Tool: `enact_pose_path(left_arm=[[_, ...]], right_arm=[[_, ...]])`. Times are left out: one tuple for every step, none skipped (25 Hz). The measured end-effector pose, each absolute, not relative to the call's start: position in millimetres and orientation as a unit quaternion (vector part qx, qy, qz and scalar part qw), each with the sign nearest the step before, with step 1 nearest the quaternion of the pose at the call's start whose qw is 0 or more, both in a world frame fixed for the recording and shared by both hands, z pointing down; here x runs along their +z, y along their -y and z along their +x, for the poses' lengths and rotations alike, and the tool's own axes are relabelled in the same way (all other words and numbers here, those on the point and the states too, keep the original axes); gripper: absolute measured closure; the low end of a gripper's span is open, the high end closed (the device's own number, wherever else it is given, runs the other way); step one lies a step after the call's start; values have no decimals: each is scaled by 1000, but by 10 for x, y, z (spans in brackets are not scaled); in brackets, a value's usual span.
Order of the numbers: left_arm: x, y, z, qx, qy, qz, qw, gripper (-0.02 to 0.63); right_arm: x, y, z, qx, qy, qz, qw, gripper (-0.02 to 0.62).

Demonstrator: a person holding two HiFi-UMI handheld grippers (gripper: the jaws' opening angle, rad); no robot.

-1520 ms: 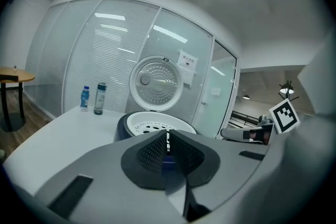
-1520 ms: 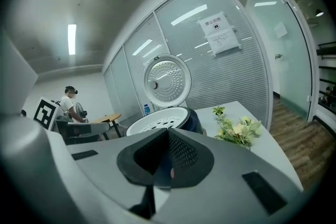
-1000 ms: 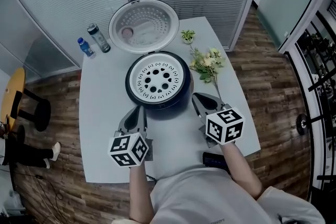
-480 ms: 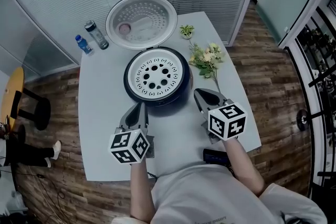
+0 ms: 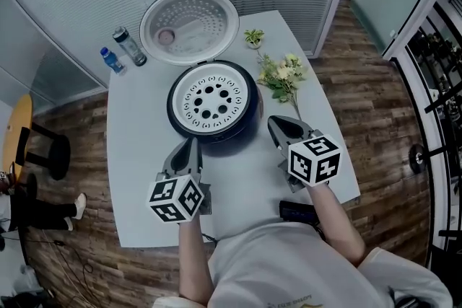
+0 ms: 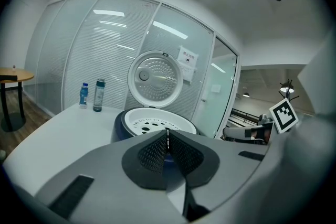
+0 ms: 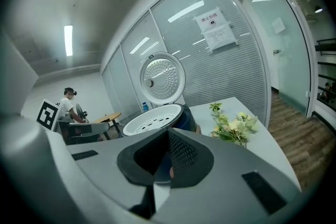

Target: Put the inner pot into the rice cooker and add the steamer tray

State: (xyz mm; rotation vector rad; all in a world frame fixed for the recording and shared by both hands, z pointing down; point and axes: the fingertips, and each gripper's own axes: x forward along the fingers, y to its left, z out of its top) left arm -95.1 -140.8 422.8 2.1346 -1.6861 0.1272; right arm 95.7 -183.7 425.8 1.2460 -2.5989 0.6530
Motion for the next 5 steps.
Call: enact_pose_path(left_arm=[[4224,1416,-942,45,605,767,208,592],[4221,1425,-934,44,605,768,208,592],[4222,1433,-929,44,604,768,208,592],[4224,1441,-927,45,604,768,208,592],[4228,1447,-925,45,603,769,209,592]], right_arm=[[4250,1845,962,219,876,419,93,580],[4243,1852,965,219,876,419,93,580],[4240,1860,965,219,876,419,93,580],[4240,1867,964,219,876,419,93,580],[4241,1873,962,219,877,418,93,580]])
